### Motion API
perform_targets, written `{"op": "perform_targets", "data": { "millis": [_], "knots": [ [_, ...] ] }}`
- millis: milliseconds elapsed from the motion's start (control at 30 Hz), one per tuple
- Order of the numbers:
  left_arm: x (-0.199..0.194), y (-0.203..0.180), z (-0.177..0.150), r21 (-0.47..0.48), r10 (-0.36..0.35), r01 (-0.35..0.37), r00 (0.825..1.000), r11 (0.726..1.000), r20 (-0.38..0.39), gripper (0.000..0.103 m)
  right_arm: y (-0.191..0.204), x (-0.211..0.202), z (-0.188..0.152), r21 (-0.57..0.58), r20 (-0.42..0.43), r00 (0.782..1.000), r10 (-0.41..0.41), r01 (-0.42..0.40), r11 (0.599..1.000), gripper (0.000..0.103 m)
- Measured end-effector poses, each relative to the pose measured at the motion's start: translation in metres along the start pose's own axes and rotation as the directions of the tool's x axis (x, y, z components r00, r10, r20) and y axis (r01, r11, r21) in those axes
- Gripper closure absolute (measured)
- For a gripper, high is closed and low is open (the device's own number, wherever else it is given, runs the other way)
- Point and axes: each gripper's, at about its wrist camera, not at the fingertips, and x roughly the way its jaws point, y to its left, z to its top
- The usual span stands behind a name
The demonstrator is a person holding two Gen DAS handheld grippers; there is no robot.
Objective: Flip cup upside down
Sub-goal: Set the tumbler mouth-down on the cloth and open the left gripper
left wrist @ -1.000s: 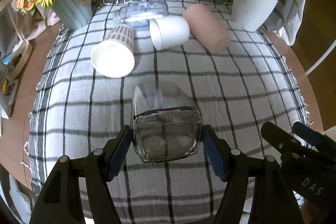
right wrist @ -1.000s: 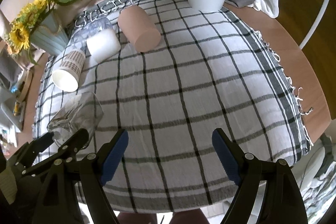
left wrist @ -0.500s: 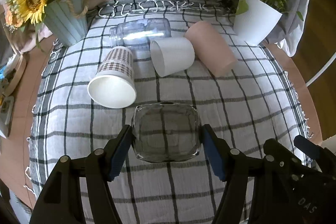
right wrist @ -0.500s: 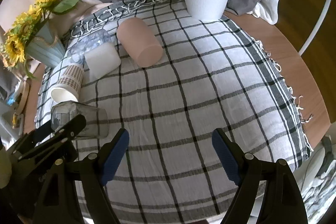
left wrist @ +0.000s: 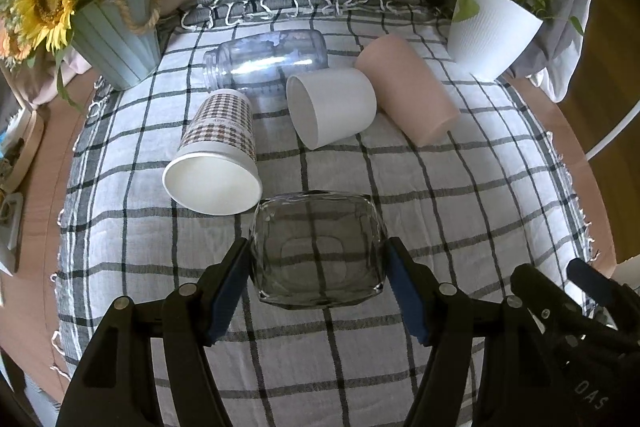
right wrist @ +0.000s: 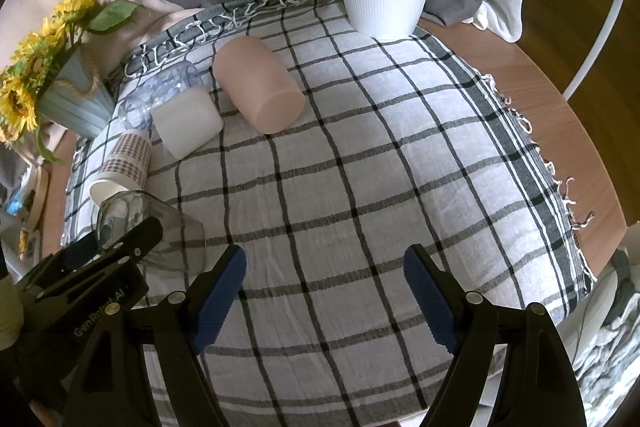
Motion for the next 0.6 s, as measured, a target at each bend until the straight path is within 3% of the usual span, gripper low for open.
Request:
{"op": "perform_targets", "data": {
  "millis": [67,133,233,600],
  "knots": [
    [-0.002,-0.001,0.0,0.007,0.008,-0.007,1.0,1.0,-0.002,0.023,0.0,-0.001,0.001,0.006,0.001,1.0,-0.002,0.002,1.0,0.021],
    [-0.008,-0.001,-0.001,0.001,0.008,-0.008,1.0,1.0,0.014,0.022,-0.001,-0.002,0.001,0.011,-0.001,1.0,-0.004,0.004,1.0,0.02],
    [-0.022,-0.002,-0.005,-0.005,0.03,-0.03,0.998,1.0,0.051,0.009,-0.004,-0.005,0.0,0.018,-0.004,1.0,-0.013,0.013,1.0,0.017],
    [-0.067,0.014,-0.03,-0.118,0.115,-0.103,0.989,0.988,0.098,0.002,-0.002,-0.048,-0.01,-0.034,0.079,0.997,0.007,-0.004,0.999,0.015]
  ]
}}
